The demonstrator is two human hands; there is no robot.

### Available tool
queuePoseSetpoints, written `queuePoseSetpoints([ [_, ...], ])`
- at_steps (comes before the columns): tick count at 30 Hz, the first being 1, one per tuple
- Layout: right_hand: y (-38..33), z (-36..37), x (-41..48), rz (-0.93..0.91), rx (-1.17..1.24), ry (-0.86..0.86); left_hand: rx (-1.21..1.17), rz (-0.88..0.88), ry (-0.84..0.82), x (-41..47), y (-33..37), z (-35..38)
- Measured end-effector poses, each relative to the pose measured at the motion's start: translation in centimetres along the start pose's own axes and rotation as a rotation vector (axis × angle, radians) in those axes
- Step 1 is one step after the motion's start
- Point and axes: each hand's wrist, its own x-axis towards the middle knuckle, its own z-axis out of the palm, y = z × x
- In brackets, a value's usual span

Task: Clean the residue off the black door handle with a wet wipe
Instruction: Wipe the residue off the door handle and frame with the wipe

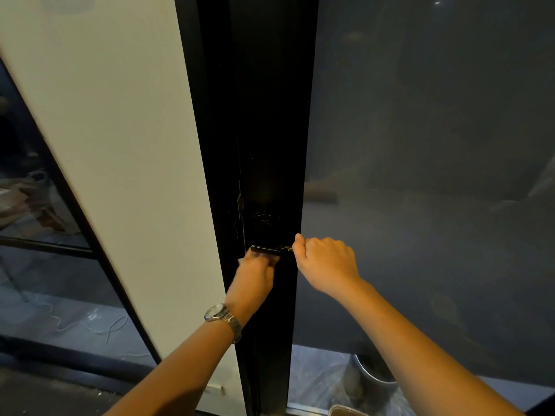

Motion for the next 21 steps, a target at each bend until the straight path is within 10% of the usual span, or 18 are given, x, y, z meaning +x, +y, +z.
queuePoseSetpoints([
  [10, 0.2, 0.1, 0.1, -0.010, 0.027, -0.005, -0.262, -0.215, 0.233, 0.4, 0.5, 0.4],
  [21, 0.3, 0.2, 0.2, -0.025, 0.013, 0.010, -0.106, -0.167, 0.101, -0.2, -1.6, 0.3],
])
